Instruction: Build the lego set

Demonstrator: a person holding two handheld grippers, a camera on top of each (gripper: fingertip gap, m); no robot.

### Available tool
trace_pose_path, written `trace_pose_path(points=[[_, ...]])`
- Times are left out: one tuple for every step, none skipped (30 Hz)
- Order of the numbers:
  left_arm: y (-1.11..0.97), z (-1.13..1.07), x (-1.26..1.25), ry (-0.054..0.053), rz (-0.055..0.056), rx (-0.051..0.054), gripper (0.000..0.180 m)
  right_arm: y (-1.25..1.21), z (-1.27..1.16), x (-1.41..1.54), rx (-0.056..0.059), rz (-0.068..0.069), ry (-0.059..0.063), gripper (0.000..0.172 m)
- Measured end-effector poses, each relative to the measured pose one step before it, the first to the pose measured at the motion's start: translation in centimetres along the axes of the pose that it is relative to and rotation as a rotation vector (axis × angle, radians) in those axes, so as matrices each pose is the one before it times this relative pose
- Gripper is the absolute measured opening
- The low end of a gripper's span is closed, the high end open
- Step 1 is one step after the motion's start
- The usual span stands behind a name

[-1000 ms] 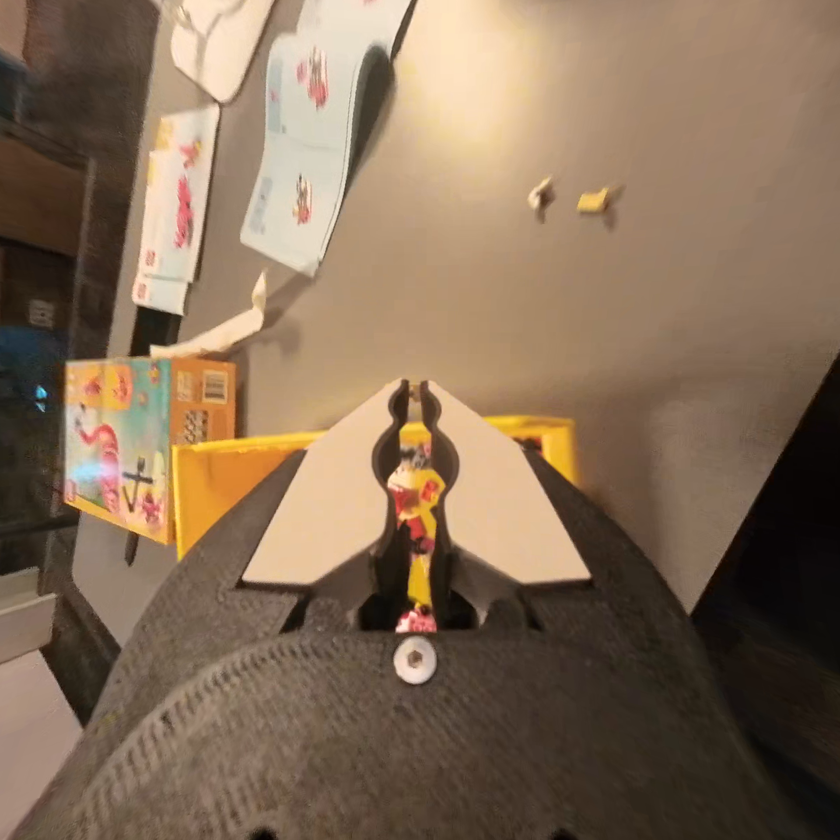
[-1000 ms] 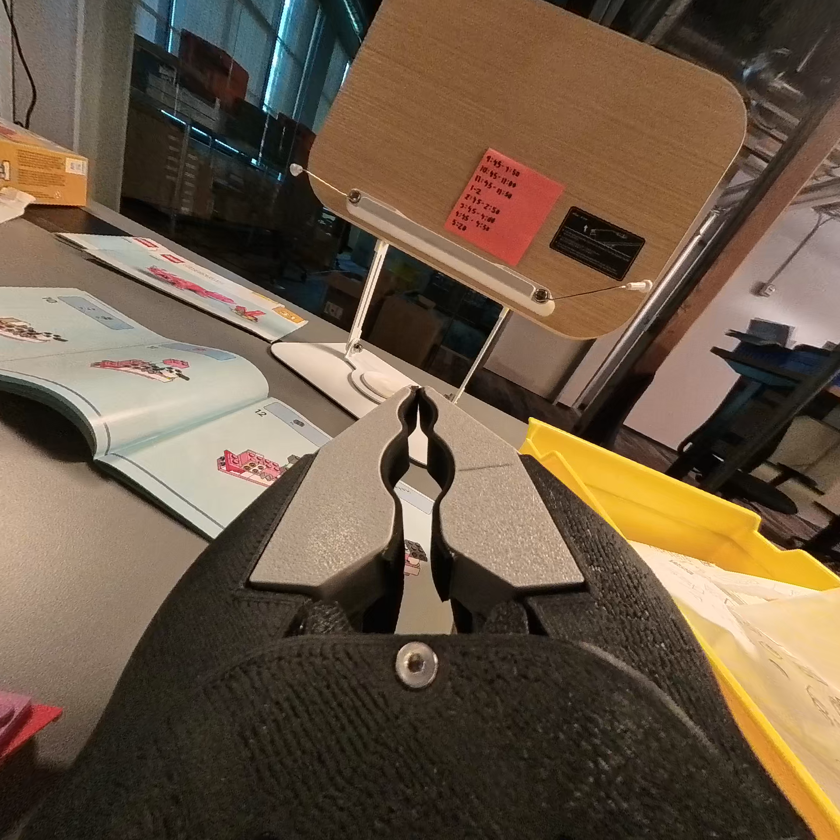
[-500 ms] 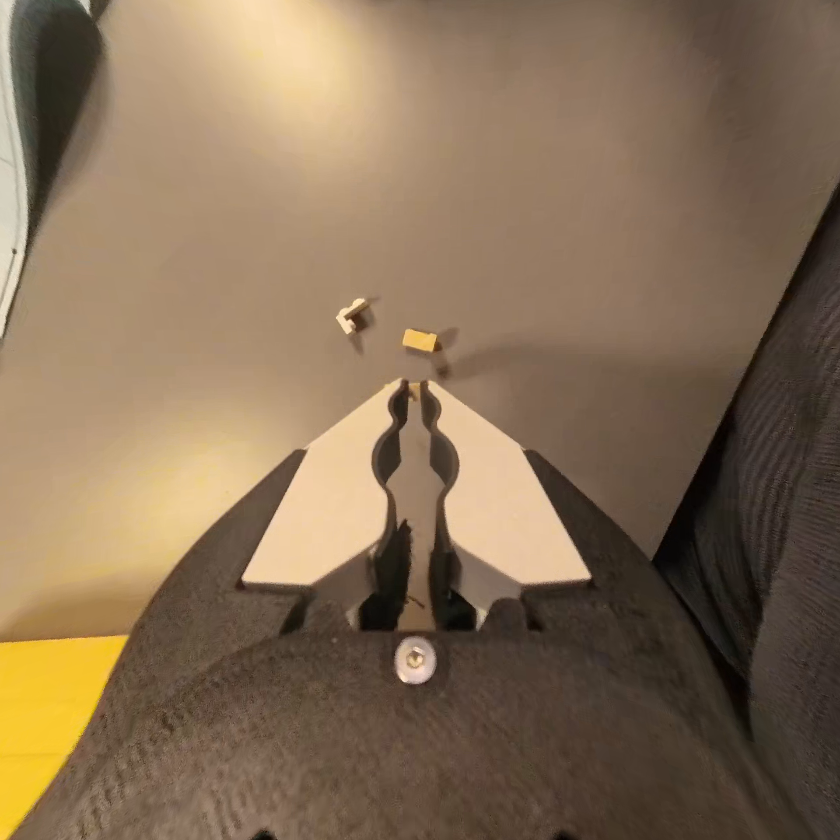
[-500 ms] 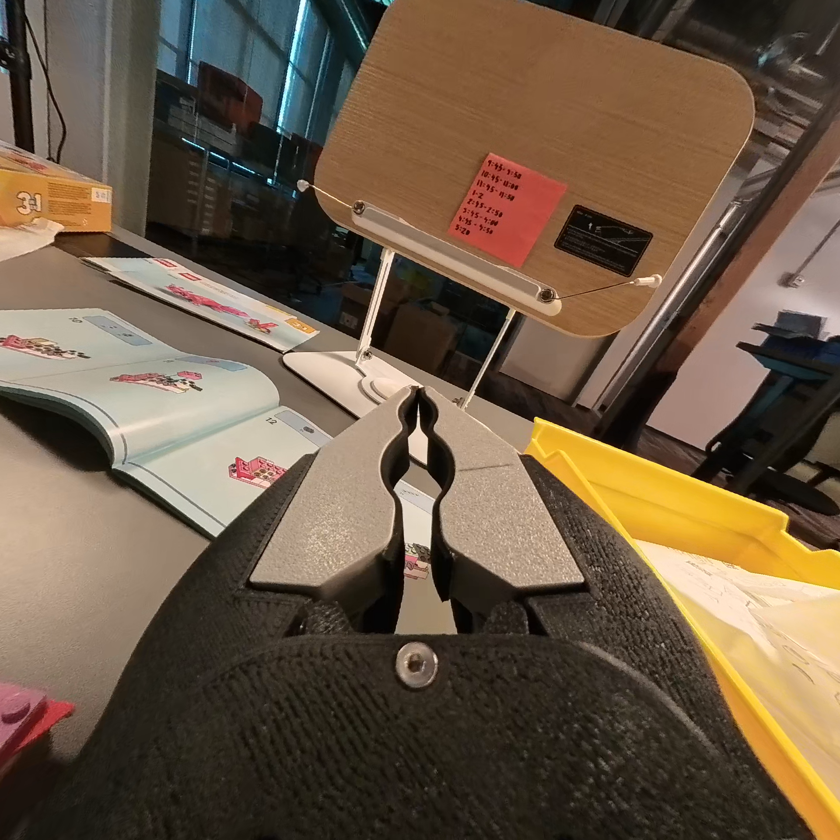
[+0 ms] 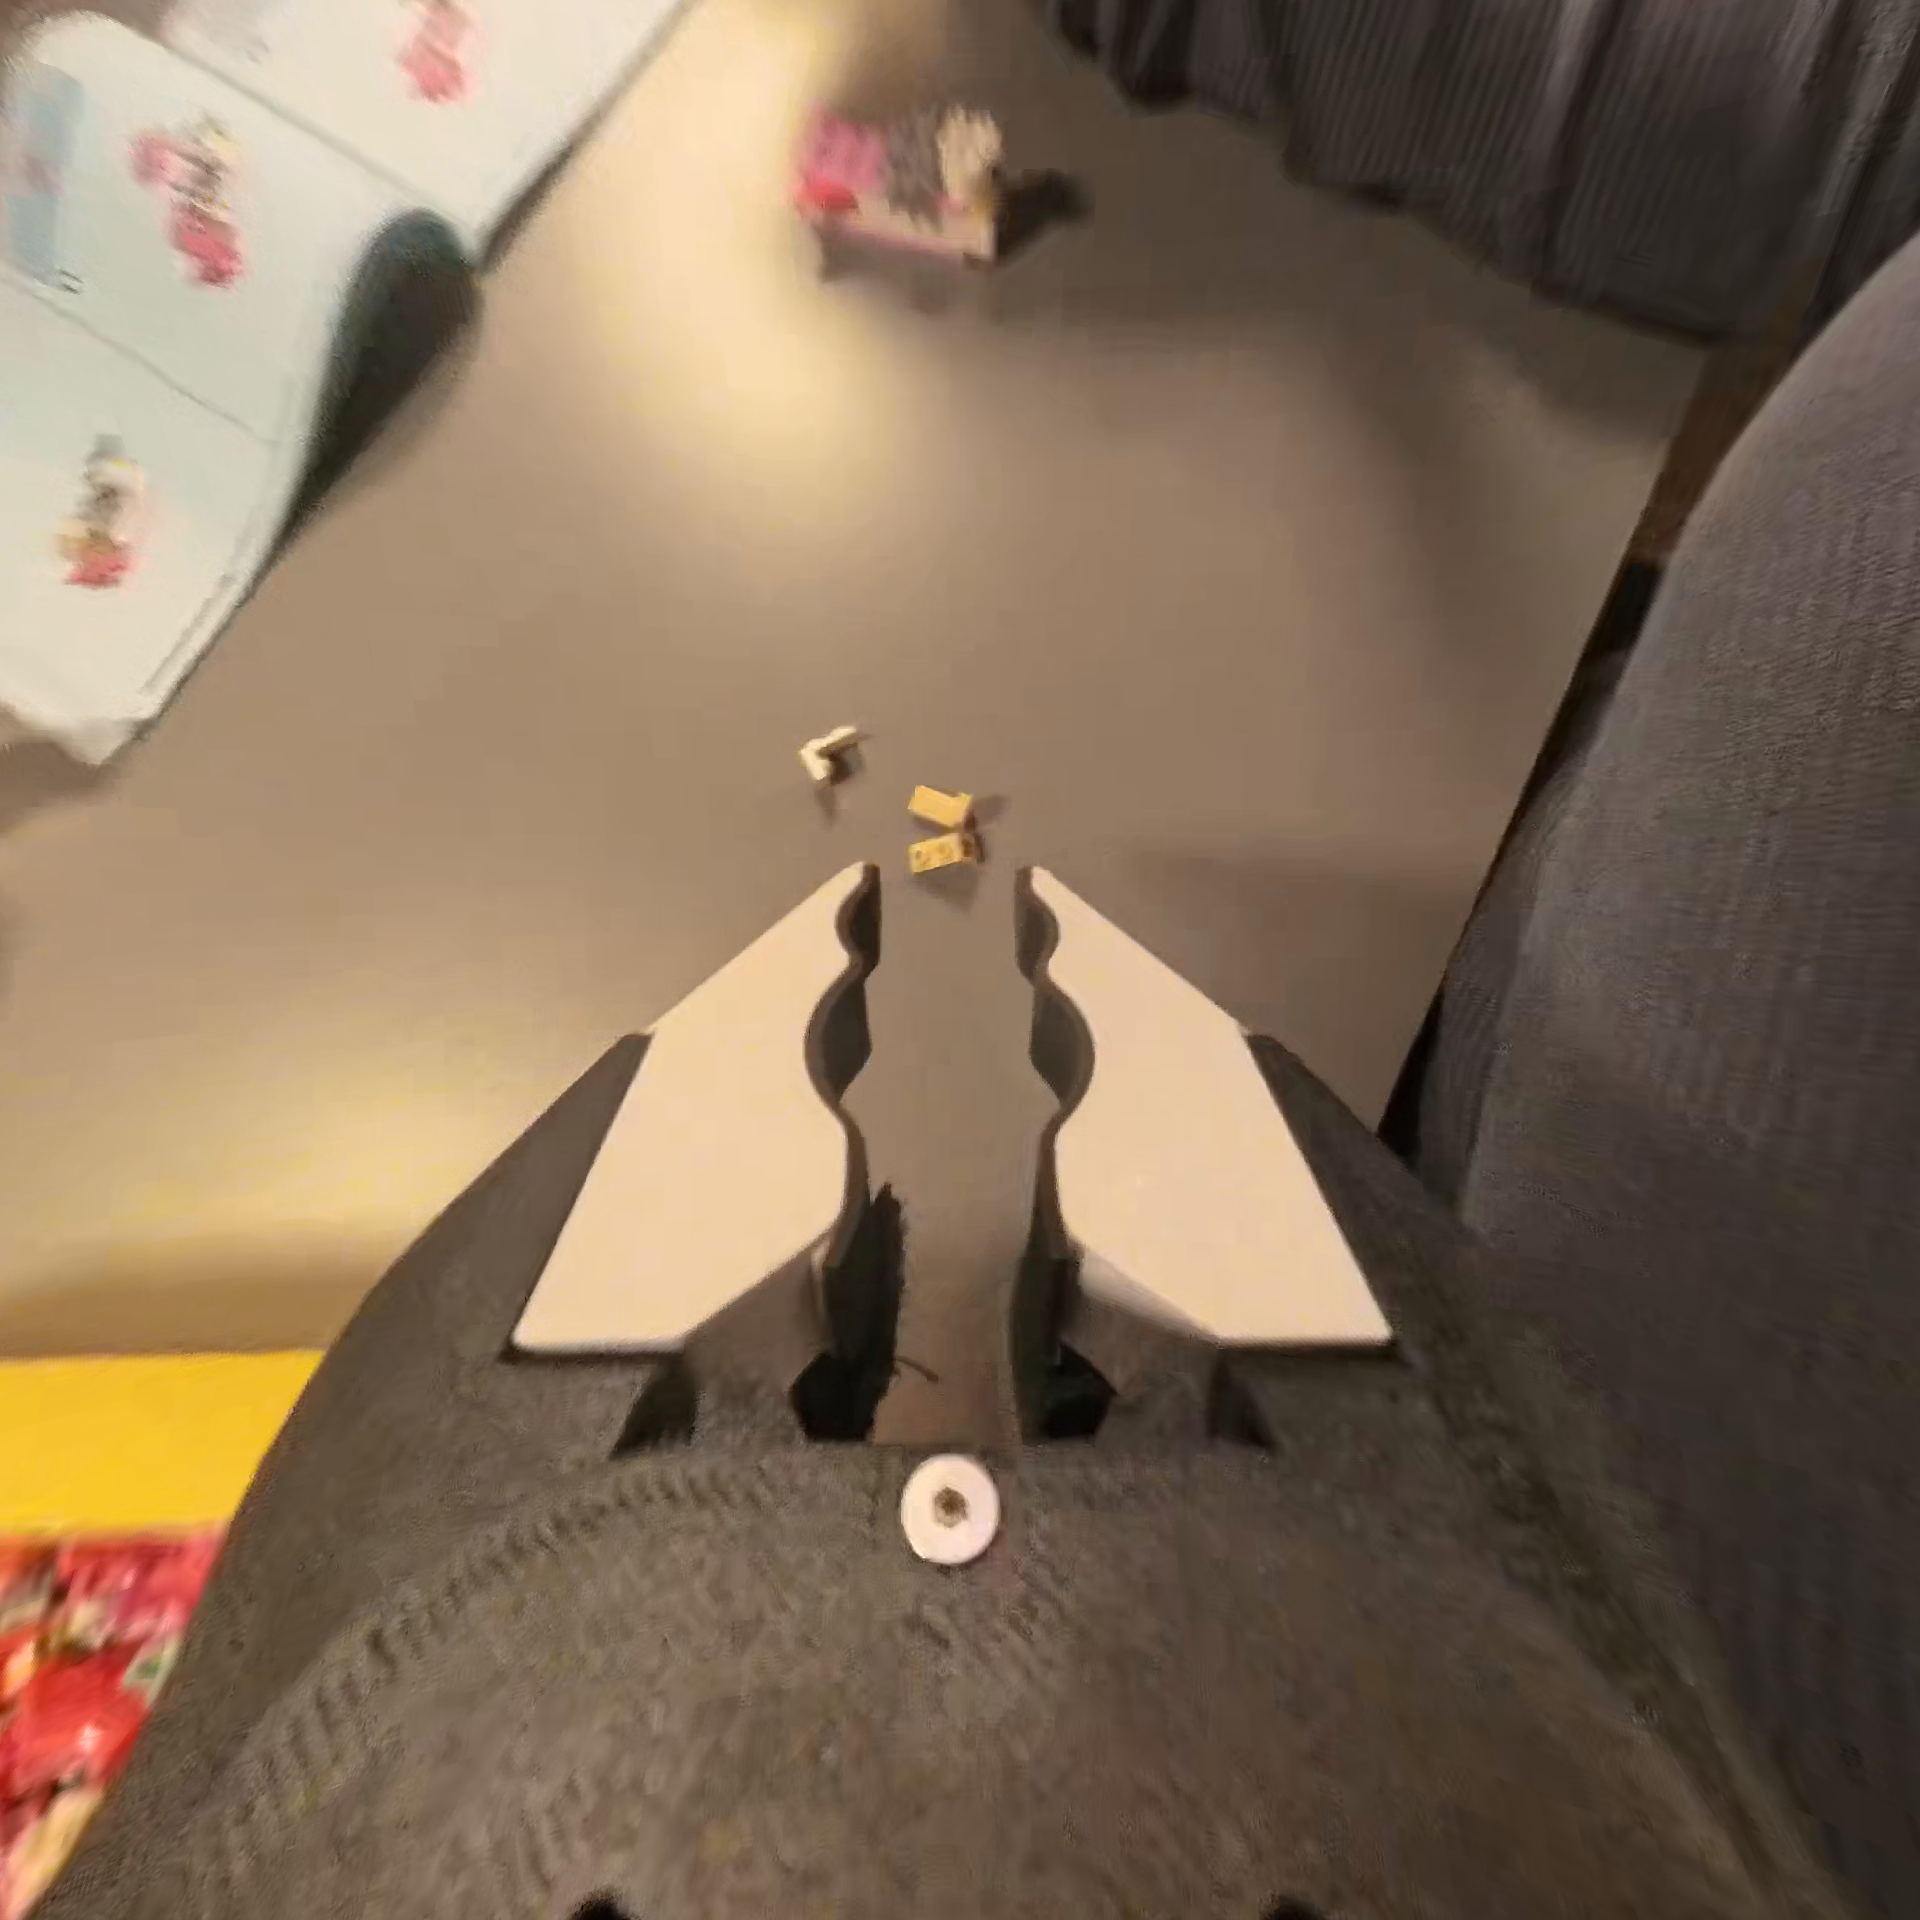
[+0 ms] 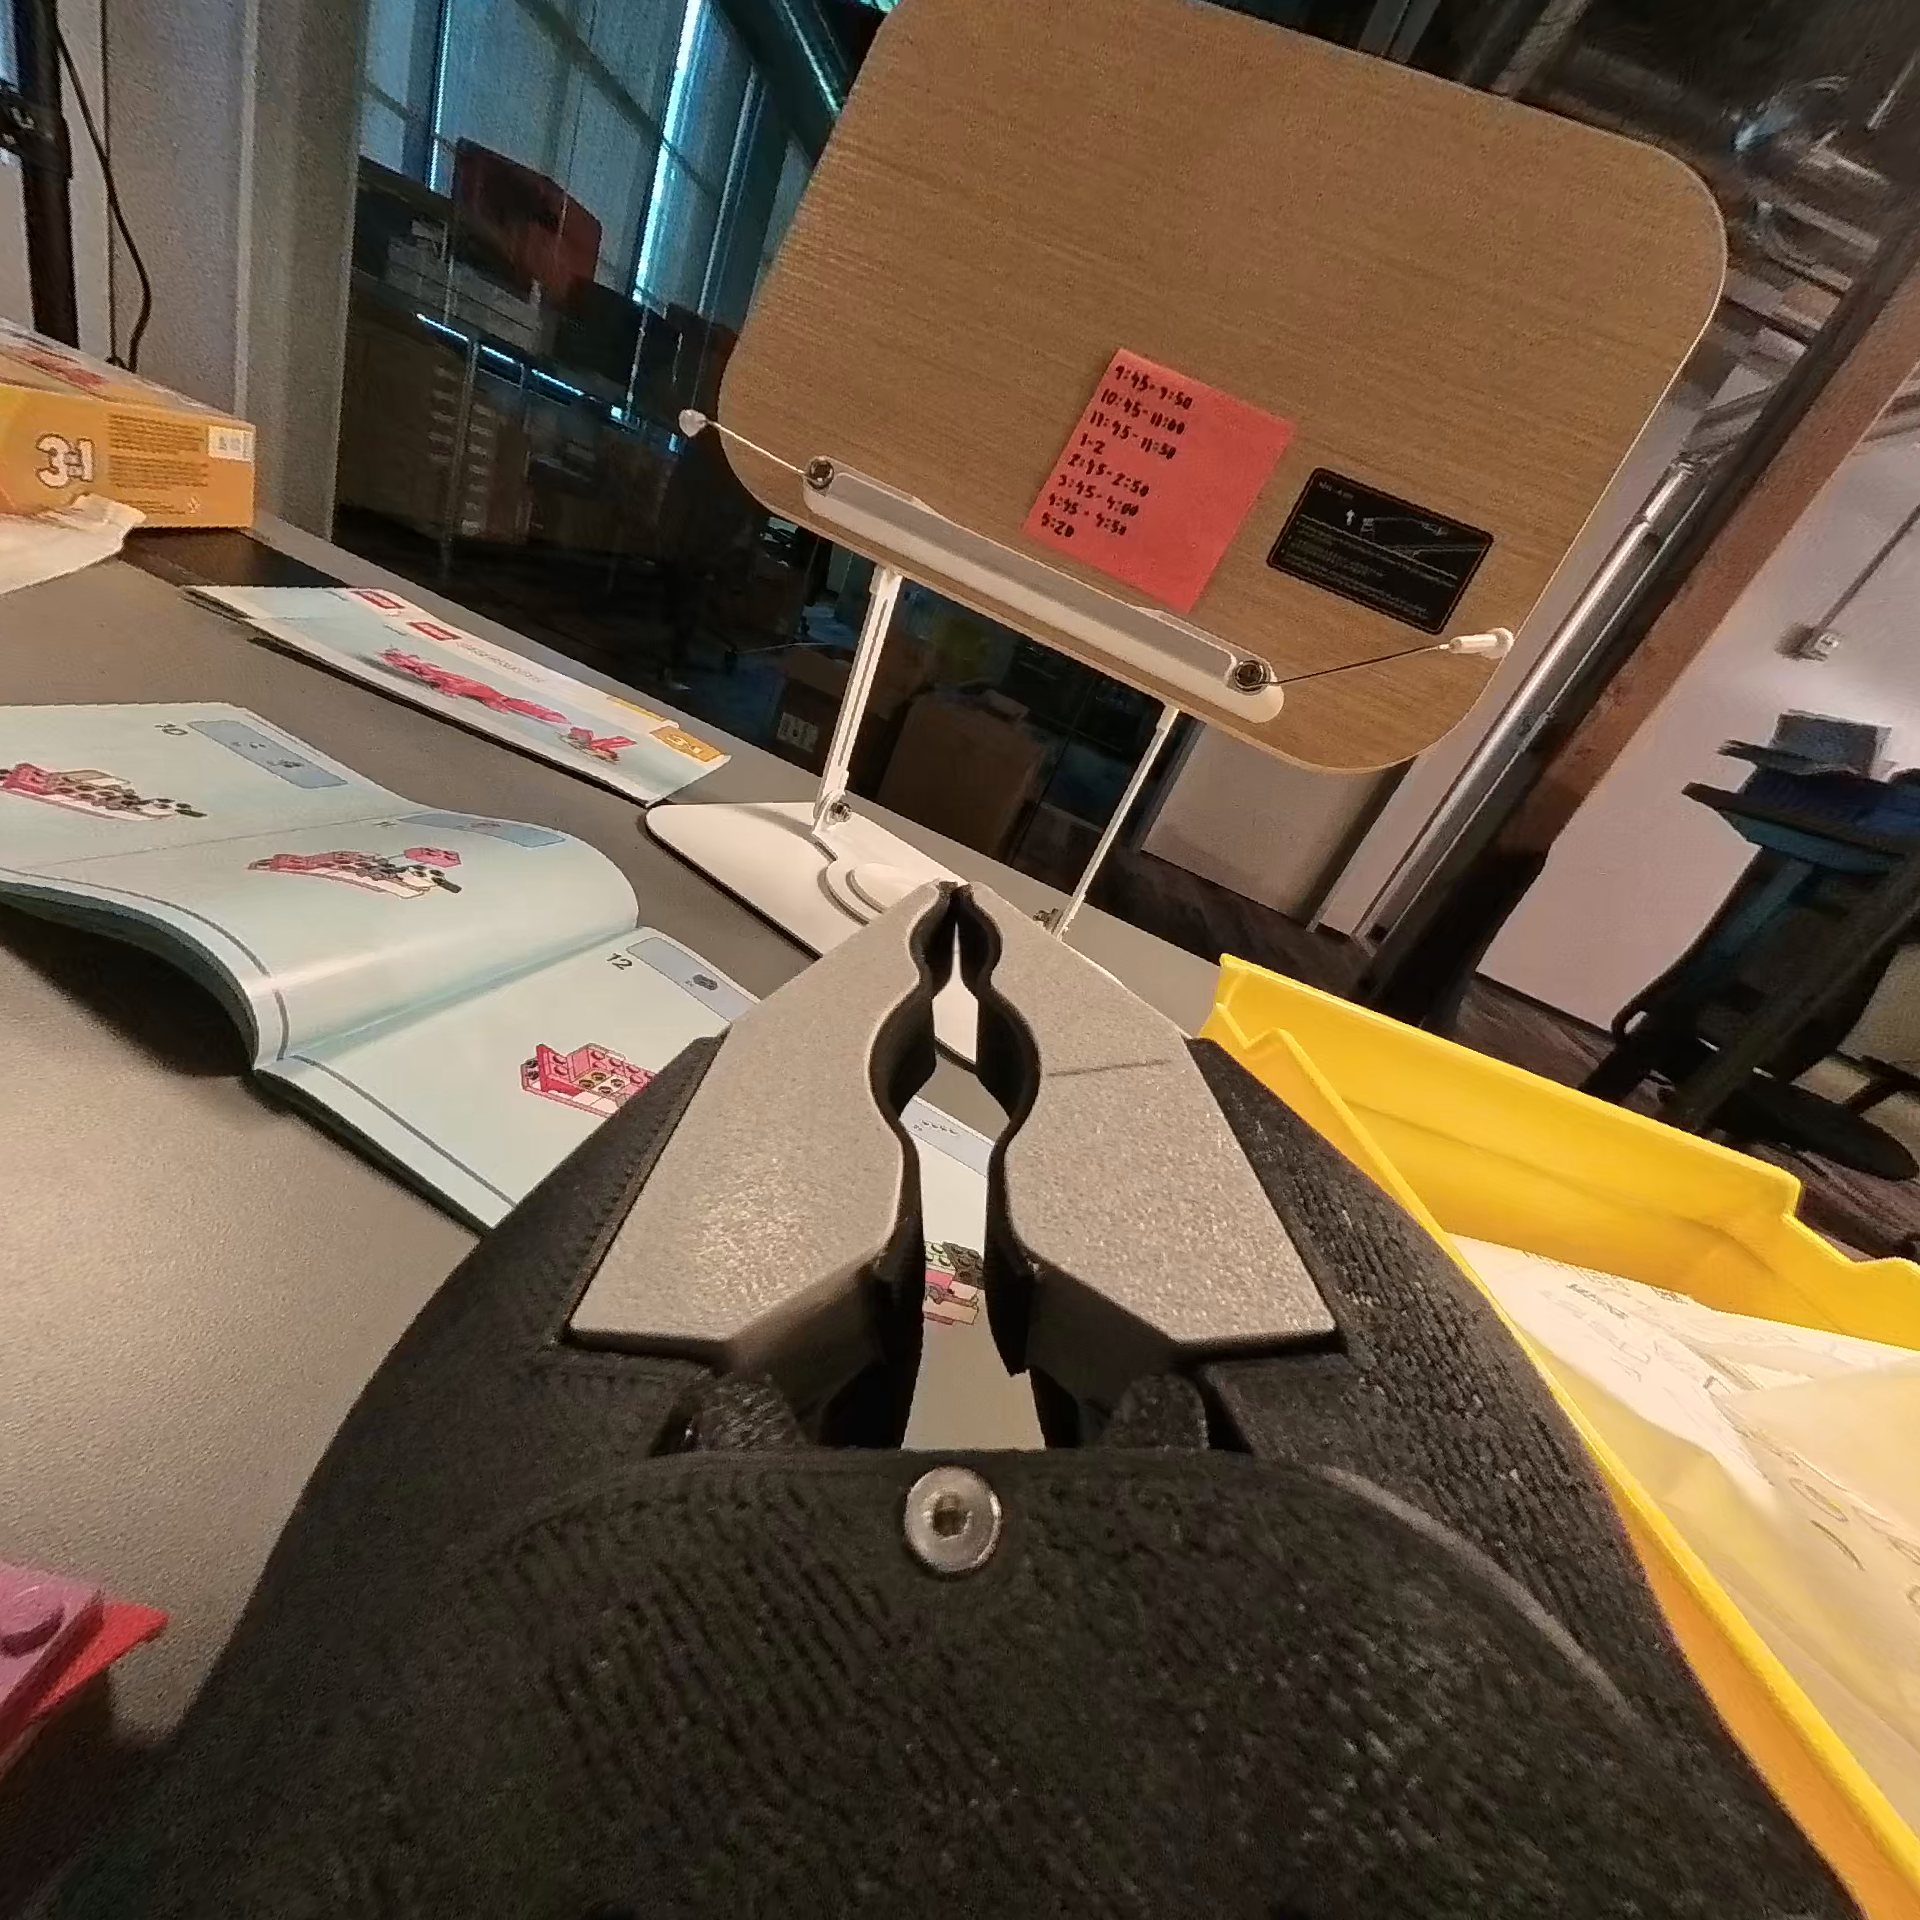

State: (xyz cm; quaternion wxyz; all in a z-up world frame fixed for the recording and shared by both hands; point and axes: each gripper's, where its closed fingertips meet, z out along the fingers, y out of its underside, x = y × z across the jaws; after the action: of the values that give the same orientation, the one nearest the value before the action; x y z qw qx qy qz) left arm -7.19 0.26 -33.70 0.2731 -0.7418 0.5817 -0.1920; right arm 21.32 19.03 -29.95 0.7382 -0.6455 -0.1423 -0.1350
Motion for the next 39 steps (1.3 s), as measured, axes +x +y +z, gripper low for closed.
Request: trace_pose_path(points=[[-0.129, -1.603, -0.863, -0.0381, -0.0301, 0.0392, 0.024, 0.008, 0.007, 0.008, -0.0005, 0.0002, 0.0007, 0.000], [0.037, -1.712, -1.197, -0.0568, -0.0259, 0.0281, 0.024, 0.020, 0.004, 0.036, -0.0008, 0.0003, 0.0014, 0.000], [0.196, -1.730, -1.637, -0.0790, -0.0230, 0.0182, 0.023, 0.017, 0.005, 0.025, -0.0006, 0.0014, 0.0012, 0.000], [0.317, -1.676, -2.032, -0.0950, -0.0265, 0.0114, 0.023, 0.006, -0.001, 0.029, -0.0002, 0.0021, 0.0009, 0.000], [0.468, -1.512, -2.266, -0.0976, -0.0343, 0.0027, 0.022, 0.013, -0.002, 0.035, -0.0001, 0.0017, 0.0013, 0.000], [0.568, -1.278, -2.310, -0.0899, -0.0432, -0.0032, 0.022, -0.001, -0.009, 0.045, 0.0001, 0.0015, 0.0017, 0.000], [0.562, -1.023, -2.237, -0.0772, -0.0489, -0.0027, 0.022, -0.003, -0.006, 0.034, 0.0007, 0.0013, 0.0018, 0.000], [0.478, -0.799, -2.068, -0.0640, -0.0521, 0.0030, 0.022, 0.000, -0.009, 0.039, 0.0001, 0.0013, 0.0012, 0.000], [0.482, -0.593, -1.781, -0.0483, -0.0524, 0.0008, 0.023, 0.018, 0.005, 0.029, -0.0007, 0.0008, 0.0012, 0.000], [0.421, -0.452, -1.518, -0.0393, -0.0498, 0.0002, 0.024, 0.008, 0.006, 0.020, -0.0005, -0.0003, 0.0013, 0.000], [0.346, -0.347, -1.323, -0.0348, -0.0424, 0.0028, 0.024, 0.013, -0.005, 0.008, -0.0005, -0.0014, 0.0008, 0.000], [0.432, -0.233, -1.135, -0.0329, -0.0318, -0.0052, 0.025, 0.014, 0.002, -0.006, -0.0011, -0.0025, 0.0006, 0.000], [0.526, -0.108, -0.962, -0.0291, -0.0194, -0.0135, 0.025, 0.013, 0.011, -0.016, -0.0012, -0.0030, 0.0003, 0.000], [0.552, 0.009, -0.706, -0.0185, -0.0135, -0.0176, 0.025, 0.017, 0.002, -0.026, -0.0009, -0.0027, 0.0000, 0.000], [0.579, 0.105, -0.443, -0.0054, -0.0120, -0.0216, 0.025, 0.002, 0.015, -0.018, -0.0008, -0.0021, -0.0003, 0.000], [0.526, 0.139, -0.367, -0.0047, -0.0133, -0.0209, 0.026, 0.018, 0.012, -0.012, -0.0010, -0.0017, -0.0001, 0.000], [0.420, 0.140, -0.335, -0.0049, -0.0115, -0.0148, 0.027, 0.010, 0.005, -0.007, -0.0005, -0.0016, 0.0003, 0.000], [0.390, 0.144, -0.205, 0.0001, -0.0077, -0.0147, 0.028, 0.011, -0.004, -0.006, -0.0004, -0.0012, -0.0001, 0.000], [0.403, 0.131, -0.202, -0.0016, -0.0072, -0.0163, 0.028, 0.004, -0.002, 0.002, -0.0003, -0.0006, -0.0001, 0.000], [0.352, 0.138, -0.274, -0.0069, -0.0107, -0.0136, 0.028, 0.005, 0.008, 0.010, -0.0003, -0.0005, 0.0005, 0.000], [0.321, 0.126, -0.209, -0.0025, -0.0108, -0.0120, 0.029, 0.006, -0.003, 0.012, -0.0004, -0.0005, 0.0007, 0.000], [0.288, 0.126, -0.100, 0.0035, -0.0104, -0.0108, 0.029, 0.016, -0.003, 0.010, -0.0002, -0.0003, 0.0002, 0.000], [0.257, 0.129, -0.070, 0.0051, -0.0121, -0.0094, 0.029, 0.001, 0.000, -0.001, -0.0001, -0.0003, -0.0002, 0.000], [0.199, 0.130, -0.061, 0.0038, -0.0110, -0.0070, 0.030, 0.008, 0.009, 0.009, -0.0002, -0.0003, -0.0001, 0.000], [0.162, 0.157, -0.070, 0.0019, -0.0095, -0.0047, 0.030, 0.004, -0.002, -0.003, -0.0003, -0.0004, -0.0004, 0.000], [0.160, 0.174, -0.043, 0.0010, -0.0079, -0.0064, 0.030, 0.003, 0.009, 0.002, -0.0001, -0.0006, -0.0001, 0.000], [0.182, 0.186, -0.029, 0.0003, -0.0047, -0.0086, 0.031, 0.004, -0.009, 0.000, 0.0003, -0.0005, 0.0000, 0.000], [0.111, 0.185, -0.016, -0.0016, -0.0036, -0.0057, 0.031, 0.002, 0.001, 0.017, 0.0001, -0.0001, 0.0005, 0.000], [0.056, 0.165, 0.007, -0.0011, -0.0020, -0.0040, 0.031, 0.007, -0.001, 0.039, -0.0003, 0.0007, 0.0008, 0.000], [0.004, 0.137, 0.028, -0.0003, -0.0002, -0.0012, 0.032, 0.005, 0.001, 0.016, 0.0002, 0.0011, 0.0004, 0.000], [-0.035, 0.111, 0.044, -0.0009, -0.0011, -0.0003, 0.032, 0.003, -0.007, 0.022, 0.0005, 0.0010, 0.0001, 0.000], [-0.044, 0.093, -0.007, -0.0043, 0.0017, -0.0010, 0.032, -0.001, -0.006, 0.016, 0.0006, 0.0005, 0.0001, 0.000], [-0.028, 0.076, -0.053, -0.0091, 0.0050, -0.0020, 0.032, -0.005, -0.006, 0.007, 0.0006, -0.0003, -0.0004, 0.000], [-0.020, 0.064, -0.050, -0.0093, 0.0037, -0.0015, 0.032, -0.044, 0.006, -0.016, 0.0021, -0.0010, -0.0013, 0.000], [-0.012, 0.045, 0.083, -0.0005, 0.0024, -0.0021, 0.032, -0.096, 0.009, -0.022, 0.0055, -0.0035, -0.0008, 0.000], [-0.031, 0.036, 0.159, 0.0037, 0.0020, -0.0005, 0.032, -0.108, 0.033, 0.004, 0.0041, -0.0062, 0.0019, 0.000], [-0.061, 0.019, 0.129, 0.0006, 0.0023, -0.0002, 0.032, -0.188, 0.023, -0.043, 0.0022, -0.0067, 0.0012, 0.000], [-0.049, -0.024, 0.084, -0.0027, 0.0045, -0.0025, 0.032, -0.480, -0.019, -0.225, 0.0125, -0.0045, -0.0075, 0.000], [-0.103, -0.061, 0.040, -0.0048, 0.0041, -0.0014, 0.032, -0.869, -0.067, -0.460, 0.0242, -0.0011, -0.0206, 0.000]])
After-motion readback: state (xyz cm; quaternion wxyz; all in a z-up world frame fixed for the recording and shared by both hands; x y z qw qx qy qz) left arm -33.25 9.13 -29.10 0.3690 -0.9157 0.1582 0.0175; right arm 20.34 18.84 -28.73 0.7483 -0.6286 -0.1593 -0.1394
